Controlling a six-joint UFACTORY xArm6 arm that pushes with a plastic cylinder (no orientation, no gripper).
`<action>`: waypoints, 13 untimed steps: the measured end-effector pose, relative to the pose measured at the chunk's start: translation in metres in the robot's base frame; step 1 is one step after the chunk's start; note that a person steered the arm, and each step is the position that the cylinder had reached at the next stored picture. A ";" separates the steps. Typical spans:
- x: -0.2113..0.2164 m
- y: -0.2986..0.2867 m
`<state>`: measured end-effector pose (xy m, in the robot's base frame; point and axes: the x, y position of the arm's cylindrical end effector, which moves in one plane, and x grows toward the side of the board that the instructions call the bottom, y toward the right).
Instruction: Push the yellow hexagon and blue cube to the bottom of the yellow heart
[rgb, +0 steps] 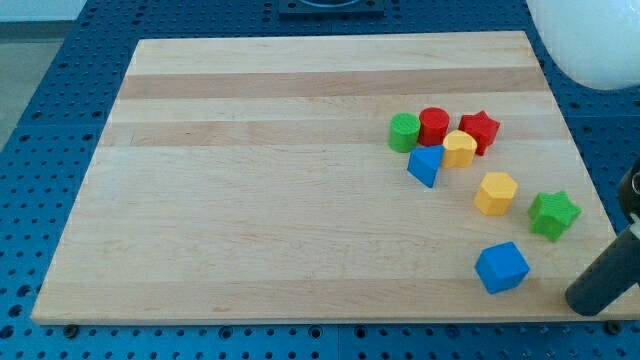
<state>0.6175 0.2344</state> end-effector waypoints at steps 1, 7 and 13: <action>0.000 -0.021; -0.149 -0.129; -0.051 -0.078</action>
<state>0.5667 0.1564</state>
